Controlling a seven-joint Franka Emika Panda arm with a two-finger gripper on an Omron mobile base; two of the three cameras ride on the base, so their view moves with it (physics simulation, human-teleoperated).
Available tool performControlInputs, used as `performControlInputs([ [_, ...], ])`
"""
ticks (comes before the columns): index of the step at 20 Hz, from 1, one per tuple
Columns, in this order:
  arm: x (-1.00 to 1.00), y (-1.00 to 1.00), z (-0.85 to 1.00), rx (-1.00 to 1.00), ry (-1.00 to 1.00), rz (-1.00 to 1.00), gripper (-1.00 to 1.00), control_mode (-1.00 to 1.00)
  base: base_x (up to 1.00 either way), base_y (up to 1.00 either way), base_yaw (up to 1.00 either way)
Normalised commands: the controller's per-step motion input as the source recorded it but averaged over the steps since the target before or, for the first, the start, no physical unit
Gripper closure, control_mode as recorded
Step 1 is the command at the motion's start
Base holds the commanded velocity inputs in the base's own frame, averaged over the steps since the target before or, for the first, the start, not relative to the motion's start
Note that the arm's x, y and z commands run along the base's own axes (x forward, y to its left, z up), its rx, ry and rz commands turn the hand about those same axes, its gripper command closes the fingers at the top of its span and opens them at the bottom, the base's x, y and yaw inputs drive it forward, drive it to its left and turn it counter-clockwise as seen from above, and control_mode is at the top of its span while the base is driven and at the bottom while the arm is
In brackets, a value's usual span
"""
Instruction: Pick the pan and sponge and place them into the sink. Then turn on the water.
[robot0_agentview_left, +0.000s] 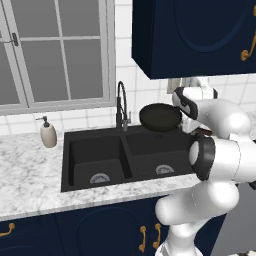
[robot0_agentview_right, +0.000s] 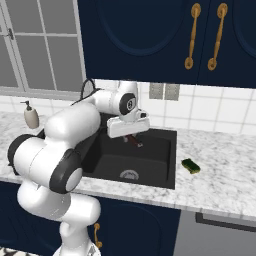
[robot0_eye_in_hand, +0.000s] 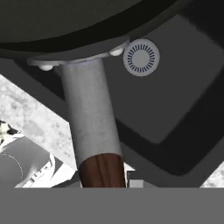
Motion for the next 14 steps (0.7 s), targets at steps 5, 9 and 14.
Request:
performControlInputs([
  [5, 0.35, -0.42, -0.46, -0.13, 0.00, 0.38, 1.00, -1.00, 0.00, 0.00, 0.00],
  [9, 0.00, -0.21, -0.07, -0.03, 0.00, 0.08, 1.00, -1.00, 0.00, 0.00, 0.00],
  [14, 0.27, 0.00, -0.22, 0.10, 0.00, 0.04, 1.00, -1.00, 0.00, 0.00, 0.00],
])
